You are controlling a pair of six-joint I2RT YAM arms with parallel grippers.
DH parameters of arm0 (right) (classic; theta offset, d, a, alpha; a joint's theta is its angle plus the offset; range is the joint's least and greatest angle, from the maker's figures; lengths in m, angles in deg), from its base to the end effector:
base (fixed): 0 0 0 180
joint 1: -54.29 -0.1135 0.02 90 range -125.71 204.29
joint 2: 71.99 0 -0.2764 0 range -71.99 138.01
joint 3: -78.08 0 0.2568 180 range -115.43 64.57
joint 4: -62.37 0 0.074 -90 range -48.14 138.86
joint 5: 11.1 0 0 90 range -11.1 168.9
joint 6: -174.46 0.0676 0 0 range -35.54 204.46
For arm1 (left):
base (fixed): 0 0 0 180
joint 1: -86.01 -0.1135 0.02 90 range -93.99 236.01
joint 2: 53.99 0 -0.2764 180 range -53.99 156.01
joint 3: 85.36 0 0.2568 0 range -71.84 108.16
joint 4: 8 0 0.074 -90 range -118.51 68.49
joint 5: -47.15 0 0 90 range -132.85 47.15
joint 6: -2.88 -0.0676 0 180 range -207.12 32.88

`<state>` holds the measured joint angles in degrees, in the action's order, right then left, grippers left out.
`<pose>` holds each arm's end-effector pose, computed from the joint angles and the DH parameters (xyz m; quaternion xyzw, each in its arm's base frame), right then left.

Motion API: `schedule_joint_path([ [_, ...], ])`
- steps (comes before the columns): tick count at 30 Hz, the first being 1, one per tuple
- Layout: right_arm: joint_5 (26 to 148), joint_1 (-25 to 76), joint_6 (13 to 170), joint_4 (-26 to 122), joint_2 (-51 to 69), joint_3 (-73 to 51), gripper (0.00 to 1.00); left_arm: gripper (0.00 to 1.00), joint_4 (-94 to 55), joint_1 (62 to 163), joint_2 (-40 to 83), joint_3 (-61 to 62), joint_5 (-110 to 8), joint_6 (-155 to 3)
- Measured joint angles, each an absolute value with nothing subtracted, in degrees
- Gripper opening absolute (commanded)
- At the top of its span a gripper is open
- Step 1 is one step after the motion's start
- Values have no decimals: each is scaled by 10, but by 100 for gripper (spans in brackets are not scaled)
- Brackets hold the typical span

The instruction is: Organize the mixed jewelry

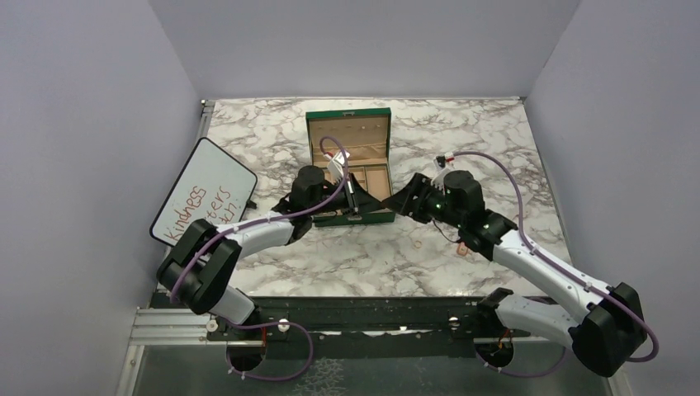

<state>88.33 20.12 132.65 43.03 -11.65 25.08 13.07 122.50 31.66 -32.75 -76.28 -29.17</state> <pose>0.2119 0.1572 0.2577 0.0607 0.8472 0.3971 0.3476 0.2527 -0.2333 0.2220 0.0393 0.7649 -0.5943 0.2455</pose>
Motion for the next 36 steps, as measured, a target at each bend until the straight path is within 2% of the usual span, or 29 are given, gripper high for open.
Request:
schedule_joint_path([
  [7, 934, 199, 1420, 542, -143, 272, 65, 0, 131, 1216, 271, -313, -800, -245],
  [16, 953, 199, 1538, 722, -215, 385, 40, 0, 131, 1212, 223, -301, -851, -189],
  [20, 966, 199, 1564, 775, -223, 401, 42, 0, 131, 1212, 222, -301, -864, -174],
  [25, 967, 199, 1571, 799, -244, 401, 42, 0, 132, 1212, 212, -301, -874, -161],
  [36, 968, 199, 1575, 823, -246, 417, 22, 0, 134, 1210, 207, -301, -878, -156],
])
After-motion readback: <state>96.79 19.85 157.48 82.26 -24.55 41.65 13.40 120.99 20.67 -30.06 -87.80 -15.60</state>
